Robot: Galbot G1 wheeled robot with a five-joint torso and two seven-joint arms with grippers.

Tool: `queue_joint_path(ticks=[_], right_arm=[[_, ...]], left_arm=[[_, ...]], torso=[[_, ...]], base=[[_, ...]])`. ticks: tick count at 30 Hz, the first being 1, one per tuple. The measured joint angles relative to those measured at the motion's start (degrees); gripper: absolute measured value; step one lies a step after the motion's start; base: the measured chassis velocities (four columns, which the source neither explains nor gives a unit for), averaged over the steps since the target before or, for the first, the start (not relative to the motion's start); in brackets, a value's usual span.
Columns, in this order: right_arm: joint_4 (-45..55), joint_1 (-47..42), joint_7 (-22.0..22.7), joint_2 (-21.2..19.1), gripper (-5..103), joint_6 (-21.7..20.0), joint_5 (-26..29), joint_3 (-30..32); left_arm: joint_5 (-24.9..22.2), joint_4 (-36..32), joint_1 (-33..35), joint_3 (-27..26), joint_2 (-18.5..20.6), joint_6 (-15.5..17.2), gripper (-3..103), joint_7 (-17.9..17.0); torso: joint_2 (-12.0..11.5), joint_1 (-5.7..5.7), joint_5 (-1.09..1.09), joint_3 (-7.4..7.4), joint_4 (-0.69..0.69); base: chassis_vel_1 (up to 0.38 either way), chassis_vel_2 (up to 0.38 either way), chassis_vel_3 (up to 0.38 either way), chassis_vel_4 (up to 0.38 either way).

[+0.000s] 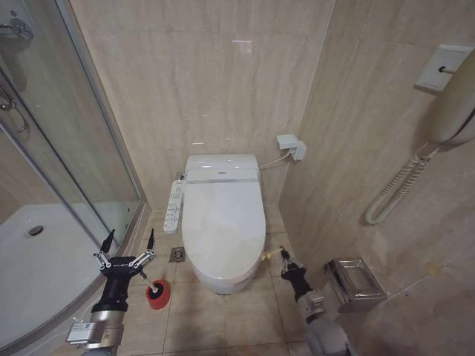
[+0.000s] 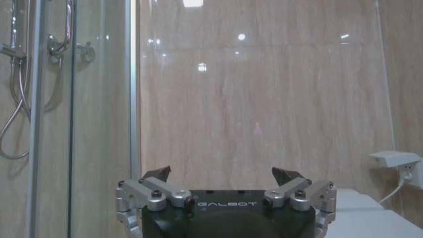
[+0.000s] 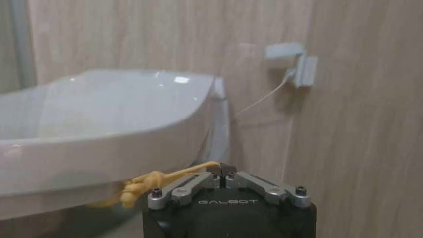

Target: Open the toilet lid, clean the toilet bowl with a toilet brush, close the toilet lid, and flush.

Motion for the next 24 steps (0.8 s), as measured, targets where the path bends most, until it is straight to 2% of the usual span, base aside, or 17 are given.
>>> queue_joint_path(ticks=[6, 9, 14, 18, 24], right_arm=[[7.19, -0.51, 2.18, 0.81, 1, -2.88, 2.38, 2.49], [11.21, 1.08, 5.23, 1.93, 1, -7.14, 5.24, 3.78], [12.41, 4.91, 7.13, 2.45, 1, -10.1, 7.31, 4.5], [12.62, 11.46, 8.83, 1.36, 1, -13.79, 10.09, 4.7], [10.7, 16.2, 9.28, -0.79, 1, -14.88, 11.94, 4.69]], left_arm=[[0.0, 0.0, 0.01, 0.0, 0.0, 0.0, 100, 0.0], [0.0, 0.0, 0.0, 0.0, 0.0, 0.0, 100, 0.0], [0.0, 0.0, 0.0, 0.0, 0.0, 0.0, 100, 0.0], [0.0, 0.0, 0.0, 0.0, 0.0, 0.0, 100, 0.0], [0.0, 0.0, 0.0, 0.0, 0.0, 0.0, 100, 0.0]], torso=[[0.0, 0.0, -0.03, 0.0, 0.0], [0.01, -0.01, -0.03, -0.01, 0.01], [0.01, -0.01, -0.02, 0.0, 0.02], [0.01, -0.01, -0.05, 0.0, 0.02], [0.01, -0.01, -0.04, 0.0, 0.02]], base=[[0.0, 0.0, 0.0, 0.0], [0.0, 0.0, 0.0, 0.0], [0.0, 0.0, 0.0, 0.0], [0.0, 0.0, 0.0, 0.0], [0.0, 0.0, 0.0, 0.0]])
